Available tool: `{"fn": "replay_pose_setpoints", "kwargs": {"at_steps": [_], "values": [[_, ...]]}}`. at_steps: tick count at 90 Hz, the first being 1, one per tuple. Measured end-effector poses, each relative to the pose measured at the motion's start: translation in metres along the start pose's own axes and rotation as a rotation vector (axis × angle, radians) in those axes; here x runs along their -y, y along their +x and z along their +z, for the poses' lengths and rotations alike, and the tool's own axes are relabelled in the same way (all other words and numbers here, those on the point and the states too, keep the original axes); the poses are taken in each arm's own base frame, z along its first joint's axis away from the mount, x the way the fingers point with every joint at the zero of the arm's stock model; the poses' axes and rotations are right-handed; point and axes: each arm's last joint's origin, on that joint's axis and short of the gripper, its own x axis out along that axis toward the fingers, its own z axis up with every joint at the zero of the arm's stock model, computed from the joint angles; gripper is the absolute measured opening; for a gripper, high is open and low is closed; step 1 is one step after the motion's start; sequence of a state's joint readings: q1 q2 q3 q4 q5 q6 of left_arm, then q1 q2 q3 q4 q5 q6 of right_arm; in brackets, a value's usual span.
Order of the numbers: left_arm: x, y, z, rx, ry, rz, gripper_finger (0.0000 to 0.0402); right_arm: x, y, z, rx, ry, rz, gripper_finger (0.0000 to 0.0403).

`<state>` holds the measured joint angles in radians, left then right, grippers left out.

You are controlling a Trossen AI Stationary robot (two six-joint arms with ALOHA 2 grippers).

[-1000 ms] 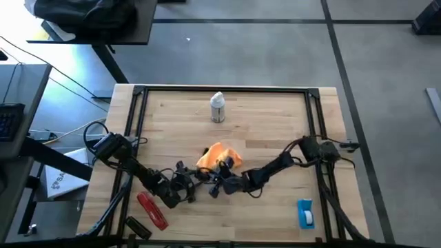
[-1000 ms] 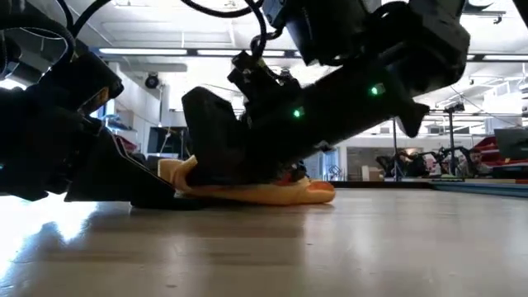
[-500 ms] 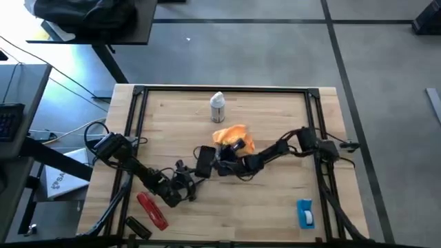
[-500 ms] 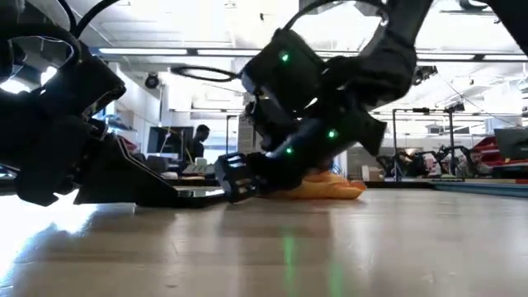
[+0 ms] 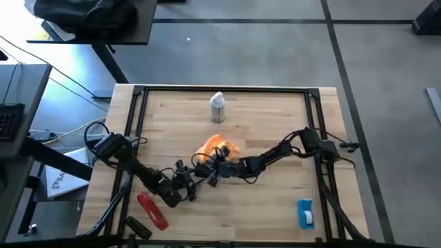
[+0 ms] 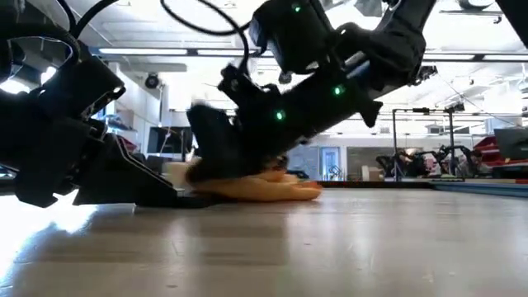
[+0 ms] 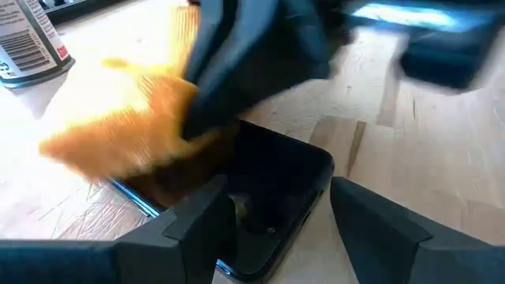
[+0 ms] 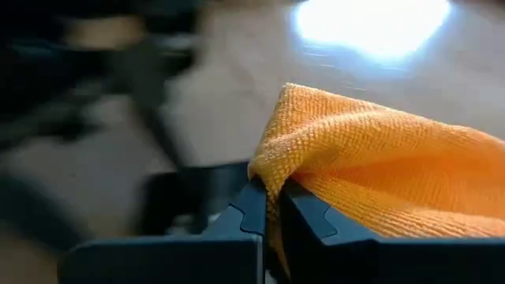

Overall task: Apply microfiber cloth
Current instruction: Wipe the front and back of the cellphone with the yellow microfiber cloth

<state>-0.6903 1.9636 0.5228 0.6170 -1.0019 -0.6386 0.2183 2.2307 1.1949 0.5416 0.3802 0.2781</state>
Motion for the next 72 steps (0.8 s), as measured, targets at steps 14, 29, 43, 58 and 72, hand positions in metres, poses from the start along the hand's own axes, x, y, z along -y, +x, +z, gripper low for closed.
{"fn": "replay_pose_setpoints", "kwargs": {"at_steps": [14, 29, 43, 58, 72], "values": [[0.000, 0.000, 0.000, 0.001, -0.001, 0.000, 0.0204, 0.022, 0.009, 0.005, -0.034, -0.024, 0.042, 0.0000], [0.000, 0.000, 0.000, 0.003, -0.007, 0.000, 0.0204, 0.065, 0.019, 0.012, -0.034, 0.029, -0.142, 0.0000], [0.000, 0.000, 0.001, 0.003, -0.009, -0.003, 0.0204, 0.095, 0.022, 0.010, -0.070, 0.083, -0.337, 0.0000], [0.001, -0.004, 0.009, 0.000, -0.015, -0.035, 0.0204, 0.080, 0.009, 0.027, -0.061, 0.040, -0.256, 0.0000], [0.001, -0.014, 0.037, 0.047, -0.030, -0.084, 0.0204, 0.057, -0.026, 0.066, -0.033, -0.053, -0.211, 0.0000]]}}
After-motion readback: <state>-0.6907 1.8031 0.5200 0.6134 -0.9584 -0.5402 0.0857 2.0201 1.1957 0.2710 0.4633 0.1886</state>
